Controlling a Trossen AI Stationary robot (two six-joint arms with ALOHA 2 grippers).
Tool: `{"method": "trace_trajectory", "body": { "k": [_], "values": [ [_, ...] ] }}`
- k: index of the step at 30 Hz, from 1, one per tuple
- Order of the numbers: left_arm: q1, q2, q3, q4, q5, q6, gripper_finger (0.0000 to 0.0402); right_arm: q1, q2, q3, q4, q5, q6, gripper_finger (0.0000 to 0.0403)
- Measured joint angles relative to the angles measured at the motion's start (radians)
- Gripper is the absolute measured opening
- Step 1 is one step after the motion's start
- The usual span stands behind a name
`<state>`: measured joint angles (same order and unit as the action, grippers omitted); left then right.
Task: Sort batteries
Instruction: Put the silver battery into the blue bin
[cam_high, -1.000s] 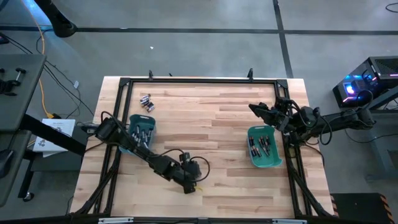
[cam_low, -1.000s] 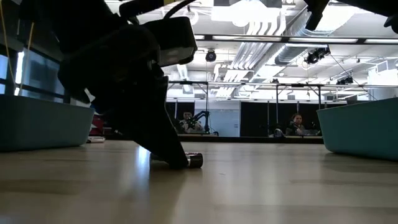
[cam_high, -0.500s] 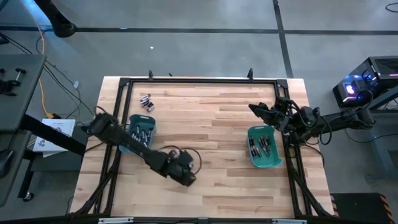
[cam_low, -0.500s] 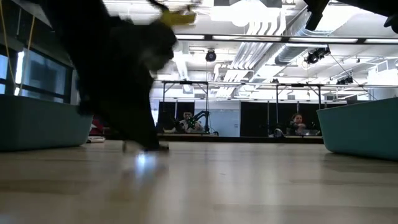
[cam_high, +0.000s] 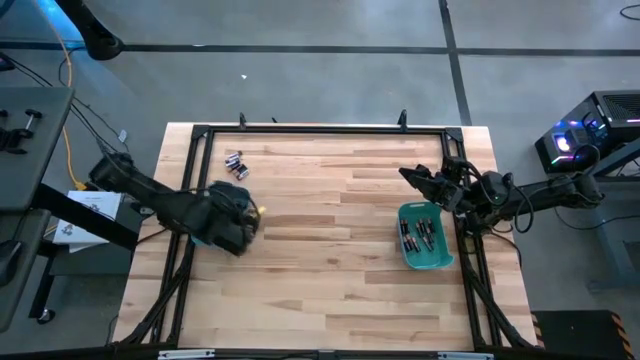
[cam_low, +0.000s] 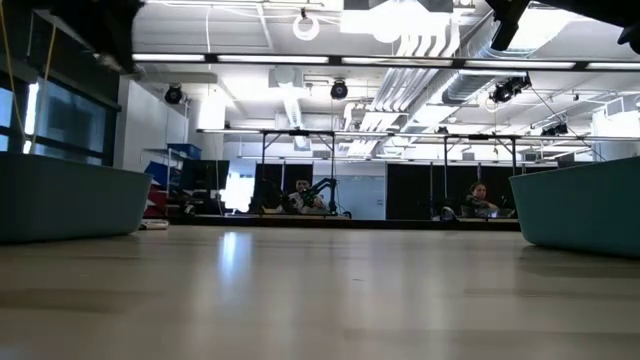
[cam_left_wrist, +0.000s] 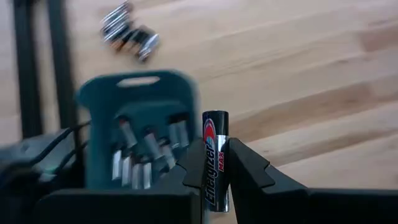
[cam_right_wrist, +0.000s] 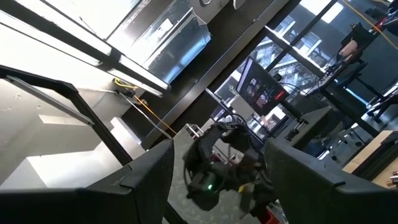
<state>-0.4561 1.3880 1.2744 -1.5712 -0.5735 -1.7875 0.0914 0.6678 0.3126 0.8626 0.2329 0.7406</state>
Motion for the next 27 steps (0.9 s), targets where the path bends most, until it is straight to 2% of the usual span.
{"method": "trace_trajectory", "body": {
  "k": [4,8,14,20,27],
  "values": [
    [0.037,-0.116,-0.150,0.101,0.068,-0.032,0.0030,0.000,0.000,0.000,-0.004,0.000,-0.005,0.0243],
    [0.083,-0.206,-0.330,0.217,0.194,-0.037,0.0030,0.000,0.000,0.000,-0.005,0.000,-0.008,0.0243],
    [0.110,-0.276,-0.546,0.381,0.351,-0.061,0.0030,0.000,0.000,0.000,-0.001,0.000,0.000,0.0243],
    [0.110,-0.278,-0.645,0.505,0.424,-0.044,0.0030,0.000,0.000,0.000,0.002,0.000,0.002,0.0243],
    [0.113,-0.278,-0.713,0.574,0.433,-0.061,0.0030,0.000,0.000,0.000,0.002,0.000,0.003,0.0243]
  ]
}}
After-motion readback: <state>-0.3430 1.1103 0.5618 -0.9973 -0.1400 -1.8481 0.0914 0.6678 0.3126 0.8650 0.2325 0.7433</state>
